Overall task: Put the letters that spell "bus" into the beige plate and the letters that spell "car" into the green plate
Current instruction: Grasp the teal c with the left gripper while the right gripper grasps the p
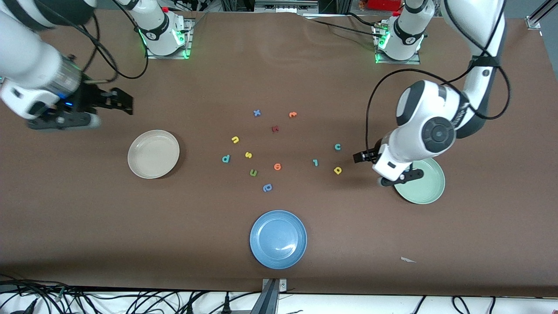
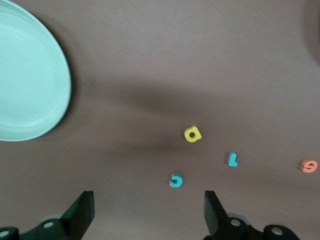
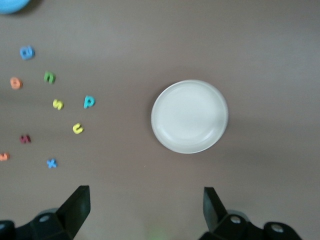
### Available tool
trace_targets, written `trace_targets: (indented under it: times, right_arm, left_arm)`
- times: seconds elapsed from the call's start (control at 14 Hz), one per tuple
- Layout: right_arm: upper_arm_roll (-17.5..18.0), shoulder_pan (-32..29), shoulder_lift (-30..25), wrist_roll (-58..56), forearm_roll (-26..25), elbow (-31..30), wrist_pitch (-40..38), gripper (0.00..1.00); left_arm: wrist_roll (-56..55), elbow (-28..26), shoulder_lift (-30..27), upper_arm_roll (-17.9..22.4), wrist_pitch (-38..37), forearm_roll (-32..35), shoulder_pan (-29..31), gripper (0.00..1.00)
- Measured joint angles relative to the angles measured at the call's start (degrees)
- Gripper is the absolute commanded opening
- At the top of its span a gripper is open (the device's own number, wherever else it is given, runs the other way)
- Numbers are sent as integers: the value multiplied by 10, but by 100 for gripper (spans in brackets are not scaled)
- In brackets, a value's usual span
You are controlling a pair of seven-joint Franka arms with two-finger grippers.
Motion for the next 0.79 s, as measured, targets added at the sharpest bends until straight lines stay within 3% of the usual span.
trace_targets:
  times: [0.21,0.36,0.57,0.79]
  right_arm:
    - [2,45,83,24,0,-6,27,100]
    - [3,78,131,126,2,-13,83,100]
    - [5,135,170,260,4,-44,179,99]
    - [5,159,200,312,3,-79,254,99]
  left_arm:
    - [-3,-57,0,-3,78,0,-18,96]
    - [-7,-99,-1,-12,135,0,-23,96]
    - [-13,-146,-1,-18,188,0,-31,96]
    - [-31,-177,1,-18,222,0,-43,91]
